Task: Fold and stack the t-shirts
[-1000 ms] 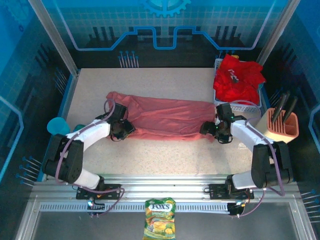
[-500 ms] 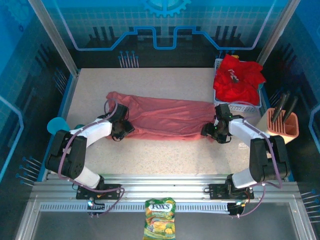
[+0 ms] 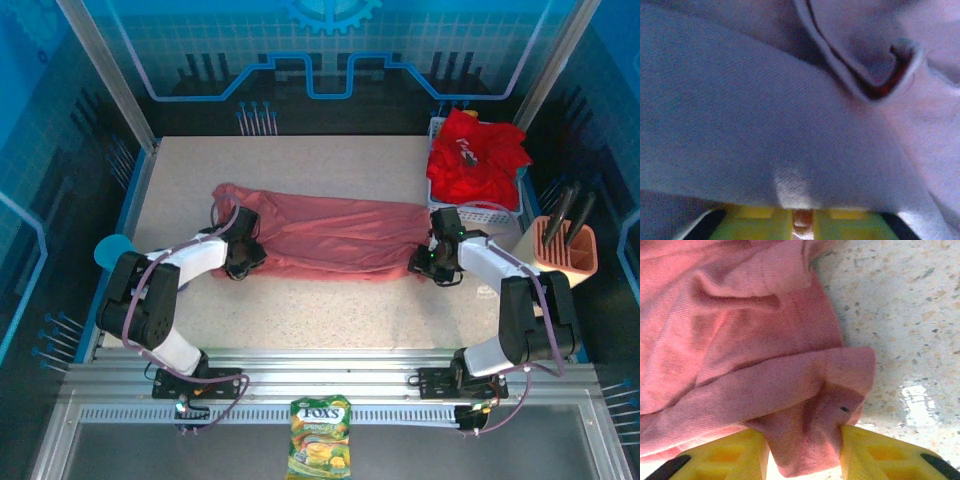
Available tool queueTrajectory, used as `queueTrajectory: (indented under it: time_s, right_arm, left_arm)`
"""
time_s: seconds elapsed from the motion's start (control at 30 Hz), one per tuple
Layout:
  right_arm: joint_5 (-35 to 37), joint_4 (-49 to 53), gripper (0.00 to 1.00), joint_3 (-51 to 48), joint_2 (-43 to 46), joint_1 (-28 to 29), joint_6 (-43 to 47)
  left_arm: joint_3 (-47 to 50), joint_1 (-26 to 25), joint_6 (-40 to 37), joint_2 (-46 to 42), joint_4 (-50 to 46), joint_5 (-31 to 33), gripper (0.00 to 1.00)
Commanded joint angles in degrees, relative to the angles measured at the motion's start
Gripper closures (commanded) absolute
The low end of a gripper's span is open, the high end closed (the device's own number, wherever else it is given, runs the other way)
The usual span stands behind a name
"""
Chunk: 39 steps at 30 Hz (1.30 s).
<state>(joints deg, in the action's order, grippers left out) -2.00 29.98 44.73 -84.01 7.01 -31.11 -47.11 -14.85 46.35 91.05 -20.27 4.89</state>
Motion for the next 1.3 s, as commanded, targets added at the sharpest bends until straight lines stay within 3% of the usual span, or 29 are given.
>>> queueTrajectory:
  time_s: [0.0,0.13,0.4,0.67,0.77,1.07,1.27]
  right_arm:
    - [0.7,1.5,0.64,1.0,1.0,-1.4,1.2]
    - [1.2,2.3,0.65,1.2,1.6,-1.6,1.9]
    - [1.4,4.1,1.0,2.8,2.6,-2.6,3.2]
    - [3.5,12.3,1.0,5.2,5.2,-2.7,4.7]
    - [5.7,17.8,1.0,7.2,6.3,-2.7,6.1]
    - [15.0,24.9,1.0,9.1,9.0,-0.9,4.7]
    - [15.9,25.3,0.89,9.1,5.9,-0.6,4.3]
  left_arm:
    - [-1.6,-0.4,-0.7,0.3,-0.2,1.2,0.87]
    - [-1.8,-0.4,-1.0,-0.2,-1.0,1.0,1.0]
    - [-2.8,-0.4,-2.4,-6.3,-6.8,1.2,1.0]
    - [0.3,-1.4,0.2,-24.2,-20.3,0.6,1.0]
    - [2.6,-2.3,3.4,-30.6,-23.7,-2.3,1.0]
    - [9.7,-15.3,20.1,-43.5,-31.5,3.4,1.0]
    - [14.7,-24.3,25.8,-41.3,-27.5,4.4,0.98]
